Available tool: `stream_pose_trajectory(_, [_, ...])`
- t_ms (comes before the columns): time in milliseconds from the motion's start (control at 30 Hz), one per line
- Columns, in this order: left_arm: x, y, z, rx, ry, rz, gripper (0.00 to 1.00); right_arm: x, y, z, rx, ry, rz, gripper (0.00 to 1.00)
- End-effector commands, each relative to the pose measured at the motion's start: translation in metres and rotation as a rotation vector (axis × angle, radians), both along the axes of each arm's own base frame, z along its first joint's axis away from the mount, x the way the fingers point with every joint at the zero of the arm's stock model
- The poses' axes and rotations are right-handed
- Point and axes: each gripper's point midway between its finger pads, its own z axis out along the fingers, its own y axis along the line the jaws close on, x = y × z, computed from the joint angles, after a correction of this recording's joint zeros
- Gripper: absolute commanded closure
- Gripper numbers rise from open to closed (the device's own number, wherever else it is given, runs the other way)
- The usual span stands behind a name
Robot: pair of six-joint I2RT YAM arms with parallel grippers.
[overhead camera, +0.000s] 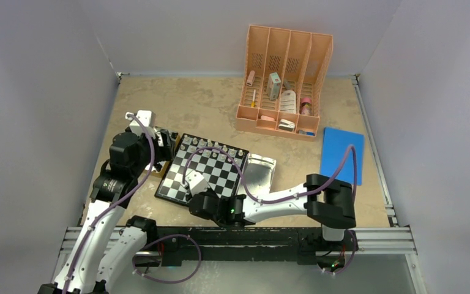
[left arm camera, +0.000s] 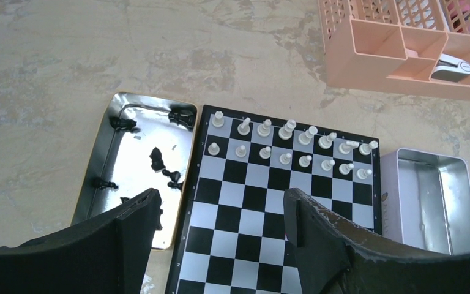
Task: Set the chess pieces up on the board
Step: Place the chess piece on the chessboard.
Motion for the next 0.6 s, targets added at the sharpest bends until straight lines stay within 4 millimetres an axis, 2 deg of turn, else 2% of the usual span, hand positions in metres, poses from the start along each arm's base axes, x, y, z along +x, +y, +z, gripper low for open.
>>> stream_pose_trajectory(0, [0.007, -0.007, -0.006, -0.027, 0.032, -0.009, 0.25, -0.003, 0.011, 0.062, 0.145, -0.011, 0.009, 0.58])
stream_pose_trajectory(133, [0.015, -0.004, -0.021, -0.026, 0.103, 0.036, 0.20, -0.006, 0.002, 0.092, 0.235, 0.000, 0.012, 0.53])
stream_pose_trajectory(333, [0.037, 0.007, -0.032, -0.035, 0.170, 0.159, 0.23, -0.013, -0.016, 0.146, 0.400, -0.005, 0.044, 0.44])
stream_pose_trajectory(500, [0.063, 0.026, -0.043, -0.123, 0.218, 0.261, 0.33, -0.022, -0.034, 0.179, 0.524, -0.014, 0.093, 0.41])
stream_pose_trajectory(567, [0.074, 0.037, -0.052, -0.188, 0.249, 0.306, 0.37, -0.022, -0.044, 0.179, 0.547, -0.028, 0.095, 0.42])
